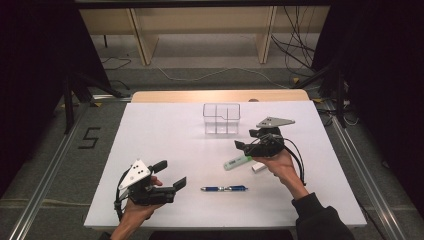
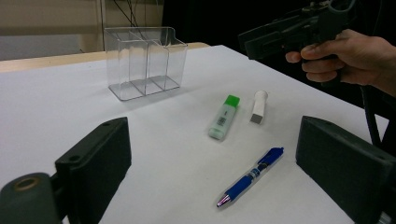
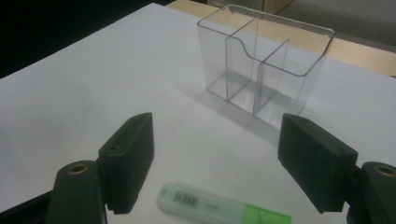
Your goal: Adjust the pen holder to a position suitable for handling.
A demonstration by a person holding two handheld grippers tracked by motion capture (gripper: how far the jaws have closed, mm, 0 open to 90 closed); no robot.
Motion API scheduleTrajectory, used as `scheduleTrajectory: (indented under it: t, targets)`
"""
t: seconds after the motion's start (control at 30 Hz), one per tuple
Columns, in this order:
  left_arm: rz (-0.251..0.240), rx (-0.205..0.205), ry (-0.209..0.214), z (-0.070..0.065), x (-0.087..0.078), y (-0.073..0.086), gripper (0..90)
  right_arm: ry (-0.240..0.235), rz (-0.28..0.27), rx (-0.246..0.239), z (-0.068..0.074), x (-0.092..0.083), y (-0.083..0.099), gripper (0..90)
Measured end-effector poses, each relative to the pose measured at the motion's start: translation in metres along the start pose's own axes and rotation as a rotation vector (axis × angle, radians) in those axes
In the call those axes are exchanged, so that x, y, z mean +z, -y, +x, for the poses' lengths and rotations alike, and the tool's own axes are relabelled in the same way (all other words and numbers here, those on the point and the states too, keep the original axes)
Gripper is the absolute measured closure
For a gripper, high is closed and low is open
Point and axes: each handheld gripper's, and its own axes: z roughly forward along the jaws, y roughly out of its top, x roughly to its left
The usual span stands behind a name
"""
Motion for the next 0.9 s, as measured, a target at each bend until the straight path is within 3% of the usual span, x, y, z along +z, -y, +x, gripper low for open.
scheduleTrajectory:
  t: [0.9]
  targets:
    - [-0.004,0.005,0.004,0.0,0.0,-0.001,9.6,-0.144,0.159,-0.163,0.048,0.012,0.011,21.2]
